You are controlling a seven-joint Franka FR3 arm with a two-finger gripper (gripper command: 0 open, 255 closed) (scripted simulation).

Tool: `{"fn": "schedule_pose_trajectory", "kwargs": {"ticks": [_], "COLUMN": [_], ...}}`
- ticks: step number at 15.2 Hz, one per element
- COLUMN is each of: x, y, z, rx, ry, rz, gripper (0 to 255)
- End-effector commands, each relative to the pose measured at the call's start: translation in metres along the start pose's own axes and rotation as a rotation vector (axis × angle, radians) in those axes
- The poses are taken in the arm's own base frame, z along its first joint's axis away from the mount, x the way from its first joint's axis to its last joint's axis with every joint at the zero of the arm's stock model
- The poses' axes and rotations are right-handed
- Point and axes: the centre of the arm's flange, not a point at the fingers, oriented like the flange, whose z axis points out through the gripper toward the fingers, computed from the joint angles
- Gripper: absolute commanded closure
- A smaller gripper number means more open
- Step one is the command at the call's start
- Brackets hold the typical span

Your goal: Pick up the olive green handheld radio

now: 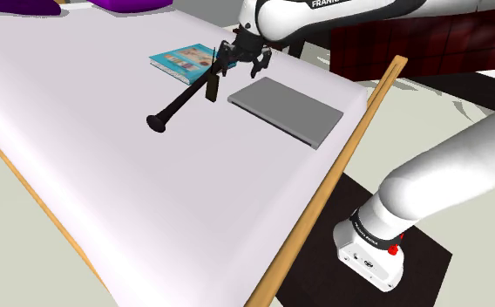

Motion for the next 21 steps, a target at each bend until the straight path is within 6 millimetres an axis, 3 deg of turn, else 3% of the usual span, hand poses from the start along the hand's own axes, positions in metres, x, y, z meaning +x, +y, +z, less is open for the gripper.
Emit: {"fn": "schedule_pose_trajectory", "kwargs": {"ticks": [1,9,18,19,21], "x": [0.011,0.072,0.059,0.060,0.060], "y": [-0.012,-0.060,-0.057,-0.058,-0.058], "z": [0.015,0.068,0.105,0.105,0.105], "rx": [-0.010,-0.054,-0.054,-0.054,-0.054], "ry": [0.032,0.149,0.149,0.149,0.149], "rz": [0.032,0.147,0.147,0.147,0.147], "gripper": [0,0,0,255,255]}}
